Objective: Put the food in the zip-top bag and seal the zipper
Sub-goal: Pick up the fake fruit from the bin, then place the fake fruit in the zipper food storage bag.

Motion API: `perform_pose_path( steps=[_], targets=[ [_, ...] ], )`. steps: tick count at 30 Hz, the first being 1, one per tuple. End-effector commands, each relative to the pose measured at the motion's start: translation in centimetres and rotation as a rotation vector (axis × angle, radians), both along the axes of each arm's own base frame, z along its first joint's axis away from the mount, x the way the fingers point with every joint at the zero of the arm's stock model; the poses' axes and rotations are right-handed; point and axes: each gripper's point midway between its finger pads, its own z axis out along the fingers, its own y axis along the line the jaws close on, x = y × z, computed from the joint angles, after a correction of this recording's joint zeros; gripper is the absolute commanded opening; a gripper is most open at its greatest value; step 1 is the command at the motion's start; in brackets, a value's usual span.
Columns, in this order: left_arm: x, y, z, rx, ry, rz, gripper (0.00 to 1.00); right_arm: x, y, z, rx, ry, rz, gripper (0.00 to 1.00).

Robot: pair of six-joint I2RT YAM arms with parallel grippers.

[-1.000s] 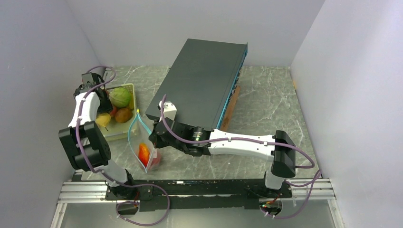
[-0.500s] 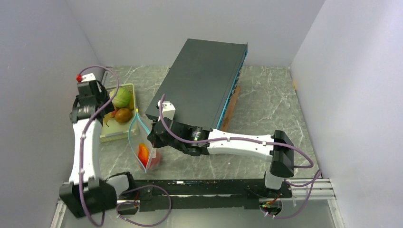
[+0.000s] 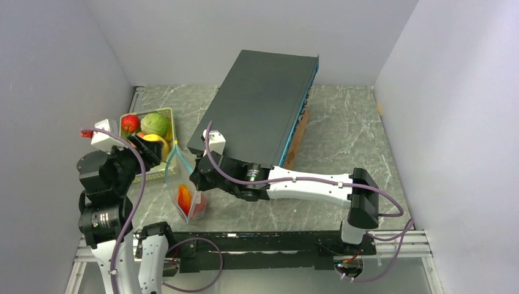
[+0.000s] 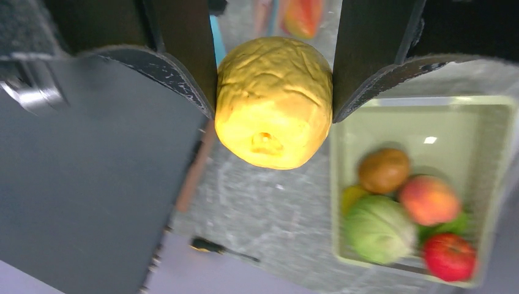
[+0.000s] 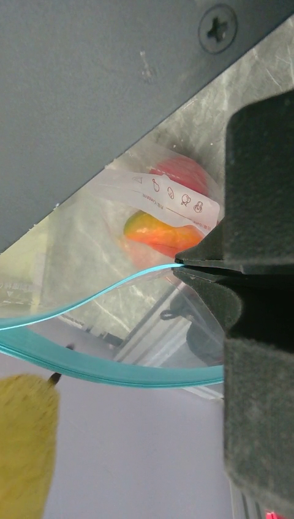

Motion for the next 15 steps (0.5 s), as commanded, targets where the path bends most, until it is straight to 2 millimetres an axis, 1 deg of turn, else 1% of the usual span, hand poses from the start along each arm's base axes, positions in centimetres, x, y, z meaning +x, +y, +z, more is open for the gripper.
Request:
perform_pose_path(
  steps=[1, 3, 7, 9, 13, 15],
  targets=[
    [-0.7, -5.9, 0.3, -0.199, -0.053, -0.279, 0.0, -0.3, 0.3, 2.8, 0.072, -0.017, 0.012, 0.0],
    [-1.1, -6.6, 0.4, -0.226, -0.066, -0.312, 0.0, -0.3, 0.1, 3.0, 0.076, -0.02, 0.011, 0.0],
    [-2.1, -6.7, 0.6, -0.234, -0.044, -0.298, 0.0, -0.5, 0.0, 3.1, 0.078, -0.023, 0.013, 0.0],
    [-2.8, -6.4, 1.4, -0.209, -0.054, -0.275, 0.0, -0.6, 0.1, 2.9, 0.077, -0.021, 0.016, 0.0],
    [-4.5, -5.2, 3.5, -0.143, -0.069, -0.187, 0.0, -0.8, 0.3, 2.9, 0.078, -0.016, 0.022, 0.0],
    [-5.2, -5.4, 4.6, -0.128, -0.088, -0.195, 0.0, -0.9, 0.4, 2.9, 0.079, -0.018, 0.025, 0.0]
  ],
)
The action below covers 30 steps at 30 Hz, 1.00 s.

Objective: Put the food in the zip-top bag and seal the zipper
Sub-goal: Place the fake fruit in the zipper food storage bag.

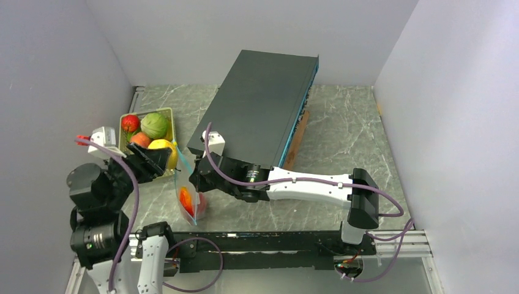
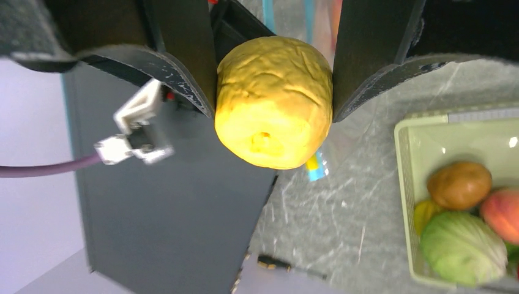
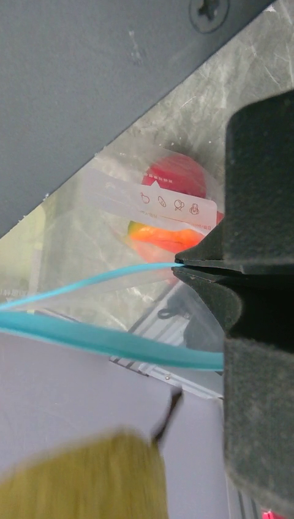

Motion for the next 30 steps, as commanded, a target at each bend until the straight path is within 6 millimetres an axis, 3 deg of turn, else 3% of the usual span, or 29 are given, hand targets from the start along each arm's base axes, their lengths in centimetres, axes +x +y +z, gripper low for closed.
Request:
perform_pose_path(
  steps=[1, 3, 6, 11, 16, 30],
  targets=[
    [-2.1, -0.3, 3.6, 0.047, -0.082, 0.005, 0.0, -0.5, 0.3, 3.0, 0.079, -0.02, 0.017, 0.0],
    [-2.7, -1.4, 4.4, 0.04, -0.099, -0.058, 0.0, -0.5, 0.3, 3.1, 0.077, -0.022, 0.014, 0.0],
    [-3.0, -2.3, 3.8, 0.033, -0.089, -0.118, 0.0, -0.5, 0.3, 3.4, 0.085, -0.025, 0.013, 0.0],
    [-2.1, -2.6, -0.8, 0.028, 0.006, -0.174, 0.0, -0.6, 0.5, 3.1, 0.082, -0.017, 0.019, 0.0],
    [-1.7, -1.9, -3.7, 0.068, 0.066, -0.158, 0.0, -0.5, 0.4, 3.4, 0.084, -0.023, 0.014, 0.0],
    [-1.7, -2.2, -5.0, 0.318, -0.077, -0.307, 0.02, -0.5, 1.0, 3.5, 0.087, -0.016, 0.021, 0.0]
  ],
)
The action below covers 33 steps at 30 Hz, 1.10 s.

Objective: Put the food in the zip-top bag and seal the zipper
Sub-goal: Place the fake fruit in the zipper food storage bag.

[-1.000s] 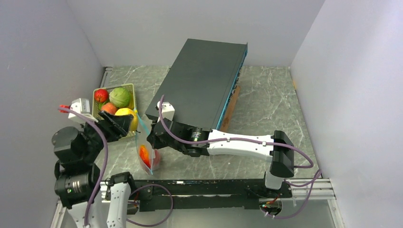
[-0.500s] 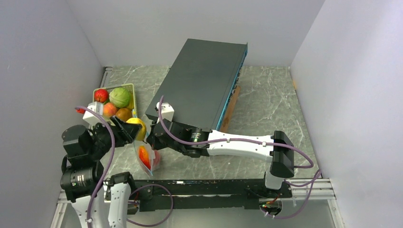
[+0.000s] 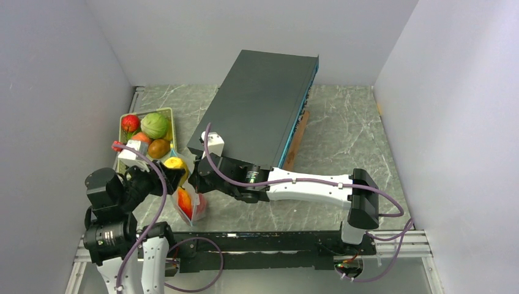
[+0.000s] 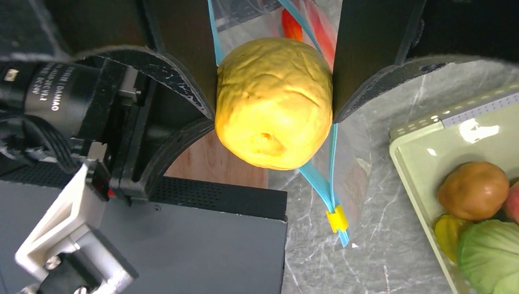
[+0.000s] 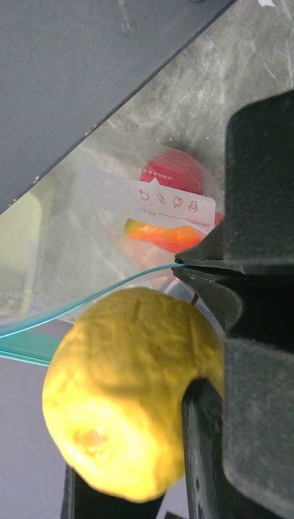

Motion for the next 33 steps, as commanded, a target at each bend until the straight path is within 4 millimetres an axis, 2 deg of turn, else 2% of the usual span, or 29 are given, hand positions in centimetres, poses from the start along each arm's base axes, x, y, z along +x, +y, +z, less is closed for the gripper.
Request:
perform_pose_path(
  steps=[1, 3, 5, 10, 13, 16, 19, 22, 25, 26, 29, 30, 31, 33],
  targets=[
    [0.5, -0.4, 0.2, 0.076, -0.087, -0.084, 0.04, -0.1, 0.8, 3.4, 0.084, -0.018, 0.008, 0.0],
    [0.5, -0.6, 0.2, 0.075, -0.099, -0.096, 0.06, -0.1, 0.9, 3.4, 0.086, -0.018, 0.008, 0.0],
    [0.4, -0.7, 0.1, 0.072, -0.099, -0.098, 0.14, -0.1, 0.9, 3.4, 0.085, -0.019, 0.009, 0.0],
    [0.4, -0.1, 0.1, 0.083, -0.083, -0.056, 0.55, -0.1, 1.0, 3.2, 0.082, -0.017, 0.01, 0.0],
    [0.1, 0.2, 0.7, 0.09, -0.089, -0.032, 0.7, -0.1, 1.0, 3.1, 0.08, -0.014, 0.011, 0.0],
    [-0.2, 0.3, 1.3, 0.089, -0.094, -0.014, 0.8, -0.1, 0.9, 3.1, 0.083, -0.015, 0.009, 0.0],
    [-0.5, 0.7, 1.8, 0.091, -0.091, 0.02, 0.99, -0.1, 0.8, 3.3, 0.085, -0.02, 0.006, 0.0],
    [-0.9, 1.0, 2.0, 0.09, -0.09, 0.05, 1.0, -0.1, 0.7, 3.5, 0.087, -0.021, 0.005, 0.0],
    [-1.0, 2.6, 1.2, 0.079, -0.023, 0.171, 0.98, 0.0, 0.5, 3.5, 0.088, -0.022, 0.004, 0.0],
    [-1.0, 3.5, 0.5, 0.076, 0.019, 0.226, 0.94, -0.1, 0.5, 3.5, 0.089, -0.023, 0.004, 0.0],
    [-1.6, 5.8, -1.6, 0.055, 0.156, 0.404, 0.71, 0.0, 0.5, 3.5, 0.09, -0.024, 0.001, 0.0],
    [-1.8, 6.2, -2.0, 0.045, 0.185, 0.436, 0.65, 2.1, -0.2, 3.5, 0.089, -0.026, -0.041, 0.0],
    [-1.9, 6.1, -2.4, 0.033, 0.2, 0.439, 0.6, 0.3, 0.4, 3.5, 0.089, -0.024, -0.005, 0.0],
    [-2.0, 5.6, -2.8, 0.005, 0.213, 0.429, 0.59, 0.0, 0.4, 3.5, 0.087, -0.024, -0.001, 0.0]
  ],
)
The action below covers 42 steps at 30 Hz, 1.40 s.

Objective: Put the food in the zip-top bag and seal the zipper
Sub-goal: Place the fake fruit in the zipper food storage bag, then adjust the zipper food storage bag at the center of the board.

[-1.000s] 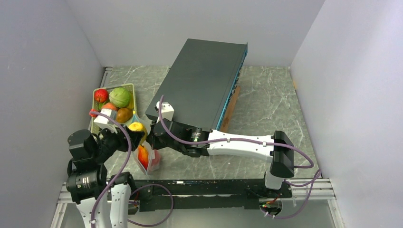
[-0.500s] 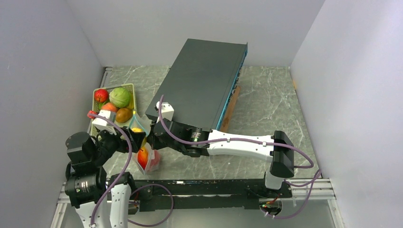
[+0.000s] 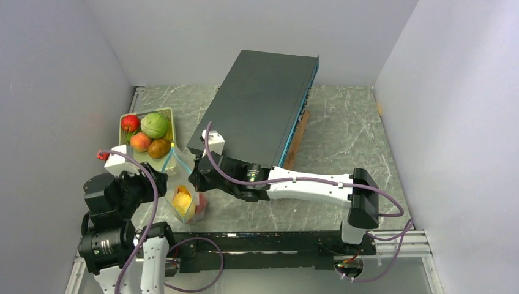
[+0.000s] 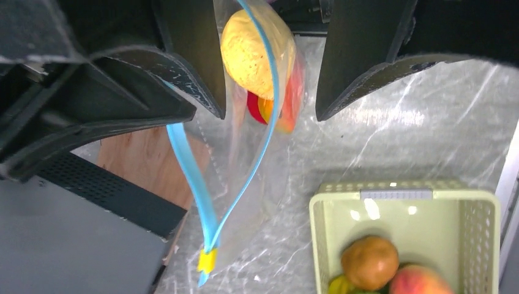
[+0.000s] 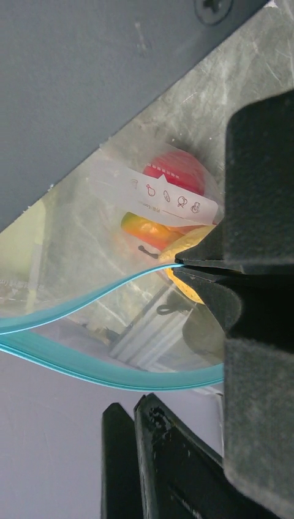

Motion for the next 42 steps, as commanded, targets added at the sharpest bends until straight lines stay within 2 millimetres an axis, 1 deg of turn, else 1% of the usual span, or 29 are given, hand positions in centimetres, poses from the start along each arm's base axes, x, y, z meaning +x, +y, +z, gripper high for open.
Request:
perform_pose_path(
  steps=[1, 4, 6, 7, 9, 10, 11, 12, 13, 14, 17, 18, 19, 20, 21, 23, 25, 28, 29, 30, 31, 33, 35, 36, 37, 38, 39, 40, 42],
  targets=[
    [-0.8, 0.9, -1.6, -0.067, 0.086, 0.117, 0.61, -0.2, 0.3, 3.3, 0.083, -0.026, 0.0, 0.0],
    [-1.0, 0.6, -2.6, -0.088, 0.102, 0.118, 0.66, -0.2, 0.3, 3.5, 0.087, -0.027, -0.002, 0.0],
    [-1.1, 0.5, -3.6, -0.098, 0.133, 0.117, 0.63, -0.2, 0.2, 3.7, 0.09, -0.03, -0.002, 0.0],
    [-1.1, 0.5, -4.1, -0.102, 0.15, 0.111, 0.59, -0.2, 0.2, 3.9, 0.095, -0.032, -0.002, 0.0],
    [-1.0, 0.1, -4.4, -0.11, 0.164, 0.088, 0.34, -0.2, 0.1, 4.2, 0.1, -0.035, 0.002, 0.0],
    [-1.0, -0.1, -3.9, -0.113, 0.153, 0.076, 0.21, -0.3, 0.1, 4.4, 0.102, -0.037, 0.007, 0.0],
    [-1.0, -0.4, -2.9, -0.116, 0.127, 0.059, 0.13, -0.4, 0.1, 4.7, 0.105, -0.041, 0.012, 0.0],
    [-1.2, -0.7, -1.6, -0.117, 0.092, 0.044, 0.06, -0.5, 0.0, 5.0, 0.105, -0.046, 0.017, 0.0],
    [-1.5, -1.0, -0.1, -0.121, 0.063, 0.037, 0.0, -0.7, -0.2, 5.6, 0.107, -0.054, 0.023, 0.0],
    [-1.8, -1.1, 1.5, -0.128, 0.026, 0.041, 0.0, -0.8, -0.4, 6.2, 0.111, -0.064, 0.025, 0.0],
    [-2.7, -1.5, 5.8, -0.161, -0.083, 0.062, 0.0, -1.2, -1.4, 8.8, 0.149, -0.092, 0.025, 0.0],
    [-2.8, -1.7, 6.3, -0.18, -0.094, 0.063, 0.0, -1.3, -1.6, 9.4, 0.158, -0.095, 0.026, 0.0],
    [-2.7, -1.9, 6.3, -0.2, -0.097, 0.058, 0.0, -1.3, -1.7, 9.9, 0.164, -0.097, 0.025, 0.0],
    [-2.3, -2.2, 5.8, -0.221, -0.092, 0.046, 0.0, -1.3, -1.8, 10.1, 0.167, -0.095, 0.024, 0.0],
    [-1.8, -2.4, 4.8, -0.243, -0.066, 0.04, 0.0, -1.5, -1.7, 10.2, 0.179, -0.087, 0.033, 0.0],
    [-0.9, -2.2, 1.5, -0.275, 0.032, 0.057, 0.0, -1.3, -1.3, 9.3, 0.18, -0.073, 0.028, 0.0],
    [-0.1, -1.5, -2.0, -0.287, 0.125, 0.1, 0.0, -1.0, -0.6, 7.1, 0.143, -0.052, 0.019, 0.0],
    [0.7, -0.5, -4.1, -0.28, 0.148, 0.158, 0.0, -0.7, 0.1, 4.5, 0.079, -0.04, 0.011, 0.0],
    [0.8, -0.6, -4.3, -0.284, 0.15, 0.151, 0.0, -0.5, 0.4, 3.7, 0.056, -0.041, 0.01, 0.0],
    [0.8, -0.9, -3.7, -0.291, 0.133, 0.137, 0.0, -0.4, 0.5, 3.7, 0.05, -0.048, 0.008, 0.0],
    [0.6, -1.3, -2.6, -0.301, 0.102, 0.117, 0.0, -0.3, 0.4, 3.9, 0.048, -0.058, 0.007, 0.0],
    [0.0, -2.4, 0.9, -0.319, 0.011, 0.055, 0.0, -0.2, 0.2, 4.9, 0.052, -0.088, 0.011, 0.0],
    [-0.7, -2.9, 3.8, -0.32, -0.07, 0.031, 0.0, -0.2, -0.3, 6.3, 0.069, -0.121, 0.004, 0.0],
    [-1.1, -2.9, 4.6, -0.317, -0.089, 0.039, 0.0, -0.2, -0.5, 6.9, 0.078, -0.134, 0.004, 0.0],
    [-1.3, -2.6, 5.0, -0.308, -0.1, 0.054, 0.0, -0.2, -0.7, 7.4, 0.089, -0.141, 0.002, 0.0],
    [-1.2, -2.3, 4.6, -0.298, -0.094, 0.072, 0.0, -0.2, -0.8, 7.7, 0.097, -0.144, -0.002, 0.0],
    [-1.1, -1.8, 3.6, -0.29, -0.073, 0.098, 0.0, -0.1, -0.9, 7.8, 0.102, -0.146, -0.006, 0.0],
    [-0.7, -1.3, 1.9, -0.287, -0.034, 0.126, 0.0, -0.1, -0.9, 7.6, 0.1, -0.146, -0.009, 0.0],
    [-0.2, -1.1, -1.2, -0.299, 0.046, 0.143, 0.0, 0.0, -0.8, 6.6, 0.08, -0.14, -0.012, 0.0]
  ],
)
